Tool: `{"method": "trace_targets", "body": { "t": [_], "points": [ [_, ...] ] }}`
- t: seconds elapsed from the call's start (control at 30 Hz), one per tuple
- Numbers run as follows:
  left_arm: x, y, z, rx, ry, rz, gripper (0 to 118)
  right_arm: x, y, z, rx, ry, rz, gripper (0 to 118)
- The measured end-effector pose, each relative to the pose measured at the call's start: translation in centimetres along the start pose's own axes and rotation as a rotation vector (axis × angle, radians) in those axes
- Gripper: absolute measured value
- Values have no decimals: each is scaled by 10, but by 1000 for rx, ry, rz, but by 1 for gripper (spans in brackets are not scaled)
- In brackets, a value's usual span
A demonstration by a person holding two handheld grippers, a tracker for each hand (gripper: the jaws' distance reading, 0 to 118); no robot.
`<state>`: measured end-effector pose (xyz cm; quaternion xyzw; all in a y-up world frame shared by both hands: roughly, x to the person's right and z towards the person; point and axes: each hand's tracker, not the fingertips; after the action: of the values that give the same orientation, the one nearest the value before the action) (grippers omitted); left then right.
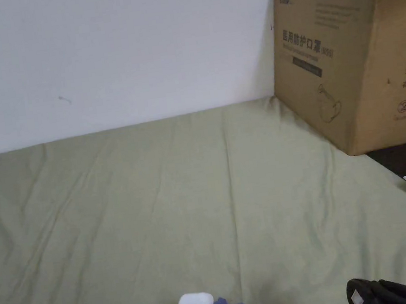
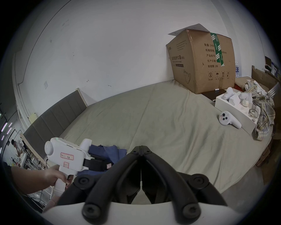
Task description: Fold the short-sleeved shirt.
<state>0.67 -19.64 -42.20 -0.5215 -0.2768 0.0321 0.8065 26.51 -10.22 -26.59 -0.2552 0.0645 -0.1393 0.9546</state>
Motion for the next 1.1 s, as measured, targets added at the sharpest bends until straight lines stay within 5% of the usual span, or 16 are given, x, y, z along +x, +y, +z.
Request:
{"method": "trace_targets", "body": {
  "t": [0.17,0.3,0.47,0.6,0.73,0.83,0.93,1.1],
  "points": [
    [17,-4,37,110,-334,89,0,-7,1,0,-7,23,-21,0],
    [41,-14,147,547,-214,-65,0,-23,18,8,21,97,-26,0],
    [43,-40,266,991,107,-221,0,-61,57,41,275,138,91,0],
    [36,-76,293,1216,538,-312,0,-92,59,66,616,-57,263,0],
    [17,-111,276,1252,667,-185,0,-96,28,60,767,-191,250,0],
    [9,-128,256,1184,675,-63,0,-90,11,40,618,-290,200,0],
    [6,-125,257,1157,628,-51,0,-80,16,41,585,-257,80,0],
    [9,-114,278,1222,631,-68,0,-84,35,52,660,-259,113,0]
  ]
}}
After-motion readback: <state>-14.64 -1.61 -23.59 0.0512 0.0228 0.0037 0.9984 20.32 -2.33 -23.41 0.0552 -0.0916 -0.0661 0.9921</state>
